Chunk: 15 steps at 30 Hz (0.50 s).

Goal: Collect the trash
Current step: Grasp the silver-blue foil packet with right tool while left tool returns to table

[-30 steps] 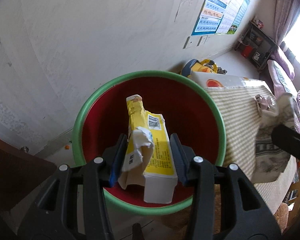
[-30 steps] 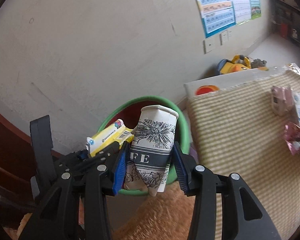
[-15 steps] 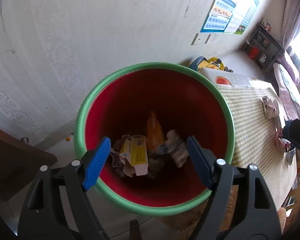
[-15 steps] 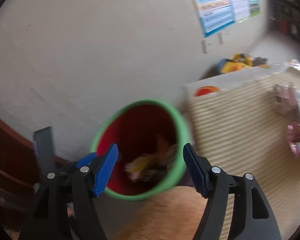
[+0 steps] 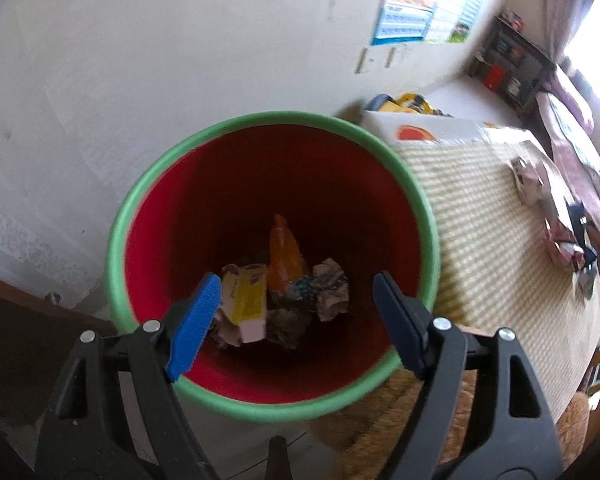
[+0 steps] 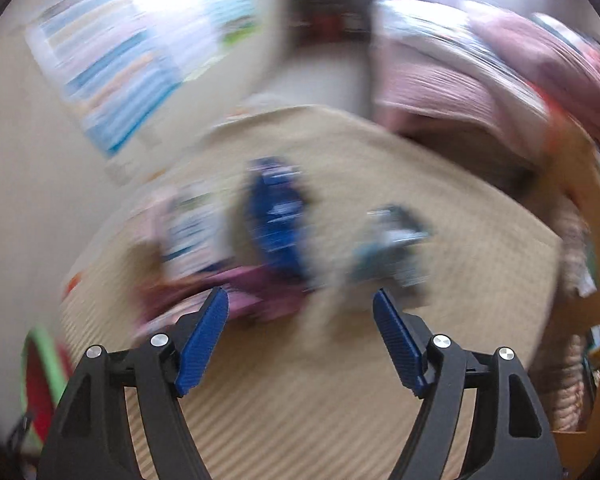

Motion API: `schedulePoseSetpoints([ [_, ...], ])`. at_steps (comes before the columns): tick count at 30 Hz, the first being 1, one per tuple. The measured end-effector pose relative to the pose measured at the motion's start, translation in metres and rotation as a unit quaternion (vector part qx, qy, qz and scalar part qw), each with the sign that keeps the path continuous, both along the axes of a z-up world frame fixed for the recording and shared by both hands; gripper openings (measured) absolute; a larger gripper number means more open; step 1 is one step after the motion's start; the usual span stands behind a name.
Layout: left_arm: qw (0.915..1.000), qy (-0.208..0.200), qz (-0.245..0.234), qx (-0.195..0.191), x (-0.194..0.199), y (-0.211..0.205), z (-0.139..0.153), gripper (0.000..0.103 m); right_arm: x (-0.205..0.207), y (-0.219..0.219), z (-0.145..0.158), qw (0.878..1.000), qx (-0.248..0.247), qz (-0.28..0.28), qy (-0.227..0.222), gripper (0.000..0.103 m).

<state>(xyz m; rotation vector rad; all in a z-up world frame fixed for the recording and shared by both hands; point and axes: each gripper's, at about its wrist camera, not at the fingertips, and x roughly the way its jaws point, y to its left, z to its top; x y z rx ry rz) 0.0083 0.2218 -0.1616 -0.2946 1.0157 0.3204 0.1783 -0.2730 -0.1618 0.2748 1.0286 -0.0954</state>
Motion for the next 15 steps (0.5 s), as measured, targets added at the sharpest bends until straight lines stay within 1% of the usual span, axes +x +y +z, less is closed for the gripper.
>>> schedulePoseSetpoints([
  [4, 0.9992, -0.005, -0.031, 0.025, 0.006, -0.026, 0.008, 0.076, 0.023, -0.034, -0.024, 0.999, 0.022, -0.031, 0.022, 0.072],
  [6, 0.9984, -0.009, -0.046, 0.029, 0.009, -0.04, 0.011, 0.076, 0.033, -0.039, -0.035, 0.999, 0.027, -0.033, 0.033, 0.072],
  [8, 0.9973, -0.012, -0.063, 0.035, 0.014, -0.054, 0.015, 0.076, 0.038, -0.042, -0.045, 0.998, 0.041, -0.025, 0.043, 0.072],
  [10, 0.9954, -0.018, -0.085, 0.041, 0.019, -0.071, 0.021, 0.076, 0.042, -0.042, -0.052, 0.997, 0.056, -0.016, 0.049, 0.063],
  [11, 0.994, -0.022, -0.097, 0.045, 0.023, -0.081, 0.024, 0.076, 0.042, -0.043, -0.049, 0.998, 0.054, -0.01, 0.039, 0.049],
  [12, 0.9927, -0.025, -0.108, 0.048, 0.027, -0.091, 0.027, 0.076, 0.043, -0.046, -0.047, 0.997, 0.062, -0.004, 0.04, 0.042],
  [15, 0.9861, -0.043, -0.151, 0.055, 0.038, -0.124, 0.037, 0.079, 0.021, -0.053, -0.039, 0.996, 0.087, 0.005, 0.023, 0.039],
])
